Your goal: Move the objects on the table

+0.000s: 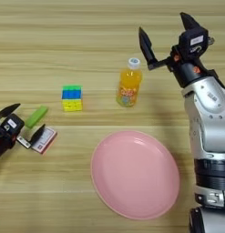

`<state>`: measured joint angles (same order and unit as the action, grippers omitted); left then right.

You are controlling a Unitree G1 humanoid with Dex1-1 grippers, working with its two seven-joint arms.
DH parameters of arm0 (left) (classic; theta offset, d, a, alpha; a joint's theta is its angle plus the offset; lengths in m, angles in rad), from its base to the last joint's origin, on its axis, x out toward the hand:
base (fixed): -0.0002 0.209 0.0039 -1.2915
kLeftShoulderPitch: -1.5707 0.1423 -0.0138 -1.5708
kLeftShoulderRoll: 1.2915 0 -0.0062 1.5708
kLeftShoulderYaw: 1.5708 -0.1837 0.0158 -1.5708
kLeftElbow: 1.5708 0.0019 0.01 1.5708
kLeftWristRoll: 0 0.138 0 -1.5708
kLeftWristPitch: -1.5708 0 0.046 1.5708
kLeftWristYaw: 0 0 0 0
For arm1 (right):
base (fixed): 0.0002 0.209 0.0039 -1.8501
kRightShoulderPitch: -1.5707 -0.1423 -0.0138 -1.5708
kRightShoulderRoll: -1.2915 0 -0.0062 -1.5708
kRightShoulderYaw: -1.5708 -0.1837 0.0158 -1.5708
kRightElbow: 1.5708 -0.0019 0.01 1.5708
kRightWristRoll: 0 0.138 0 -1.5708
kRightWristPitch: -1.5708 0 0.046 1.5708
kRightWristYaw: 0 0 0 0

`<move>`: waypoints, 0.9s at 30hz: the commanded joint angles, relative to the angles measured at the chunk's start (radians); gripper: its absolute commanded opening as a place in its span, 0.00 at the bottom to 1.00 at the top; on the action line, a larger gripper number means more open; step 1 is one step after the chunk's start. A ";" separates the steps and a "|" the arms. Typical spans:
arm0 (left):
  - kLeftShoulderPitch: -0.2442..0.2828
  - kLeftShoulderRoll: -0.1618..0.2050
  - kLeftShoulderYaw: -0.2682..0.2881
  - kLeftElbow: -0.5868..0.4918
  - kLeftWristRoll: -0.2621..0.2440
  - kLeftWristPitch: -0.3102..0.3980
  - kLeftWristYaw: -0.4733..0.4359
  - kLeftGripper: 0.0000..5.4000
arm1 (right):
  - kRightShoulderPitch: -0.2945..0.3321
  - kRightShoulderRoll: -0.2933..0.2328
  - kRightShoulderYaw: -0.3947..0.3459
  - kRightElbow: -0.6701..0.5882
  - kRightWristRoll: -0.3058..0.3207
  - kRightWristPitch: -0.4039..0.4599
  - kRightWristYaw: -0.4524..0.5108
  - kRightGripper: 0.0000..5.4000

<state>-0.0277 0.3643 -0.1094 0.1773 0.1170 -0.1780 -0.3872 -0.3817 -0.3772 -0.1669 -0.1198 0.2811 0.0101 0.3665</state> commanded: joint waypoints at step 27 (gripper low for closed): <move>0.101 0.032 -0.138 -0.105 -0.026 0.020 -0.155 1.00 | -0.035 -0.013 -0.025 -0.032 0.021 0.013 0.011 1.00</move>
<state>0.0402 0.3828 -0.2229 0.0672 0.0801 -0.1816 -0.5139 -0.4008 -0.3798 -0.1849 -0.1412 0.3000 0.0123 0.3762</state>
